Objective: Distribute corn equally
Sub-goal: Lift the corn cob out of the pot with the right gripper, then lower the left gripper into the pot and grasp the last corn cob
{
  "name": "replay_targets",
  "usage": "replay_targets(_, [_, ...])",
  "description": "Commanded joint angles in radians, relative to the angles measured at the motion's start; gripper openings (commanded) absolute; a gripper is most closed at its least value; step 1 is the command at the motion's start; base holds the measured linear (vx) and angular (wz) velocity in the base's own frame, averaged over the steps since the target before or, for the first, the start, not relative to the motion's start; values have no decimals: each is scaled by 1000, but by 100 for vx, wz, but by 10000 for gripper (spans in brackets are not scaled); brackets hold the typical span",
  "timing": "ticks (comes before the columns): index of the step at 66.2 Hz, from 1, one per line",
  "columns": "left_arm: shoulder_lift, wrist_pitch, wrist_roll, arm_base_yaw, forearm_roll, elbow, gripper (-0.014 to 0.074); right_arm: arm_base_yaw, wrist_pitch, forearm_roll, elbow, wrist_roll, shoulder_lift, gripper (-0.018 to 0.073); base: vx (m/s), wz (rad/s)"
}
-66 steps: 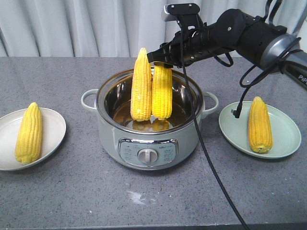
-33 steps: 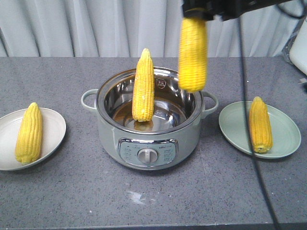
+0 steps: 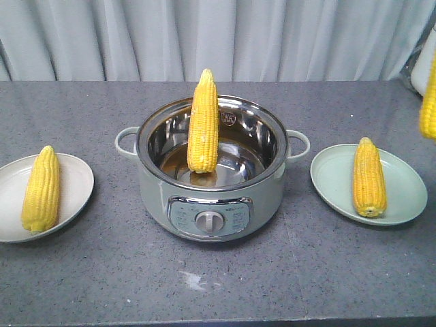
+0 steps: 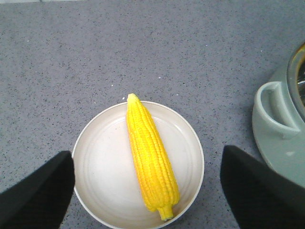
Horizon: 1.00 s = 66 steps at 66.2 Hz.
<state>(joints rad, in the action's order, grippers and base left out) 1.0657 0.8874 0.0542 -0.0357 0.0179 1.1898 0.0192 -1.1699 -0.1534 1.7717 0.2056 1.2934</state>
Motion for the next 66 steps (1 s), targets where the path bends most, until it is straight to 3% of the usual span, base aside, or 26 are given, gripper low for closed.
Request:
replay_targets(1, [-15,-59,8,-3,-26,24,587,43,101,8,-86,-3,-101,116,0,0])
replay_targets(15, [-15,-59,6,-3,-51,24,587,70,228,12,-310,-7,-254,118,0,0])
replay_targets(34, [18,-56,-153,-10,-302,53,587,70,238,5,-333,-8,-268,118,0,0])
replay_targets(43, [79,-53,-214,-78,-376,151,587,70,236,4,-333,-21,-268,118,0,0])
replay_targets(66, [351,-52,-217,-322,-363,408,587,70,231,4,-333,-33,-268,120,0,0])
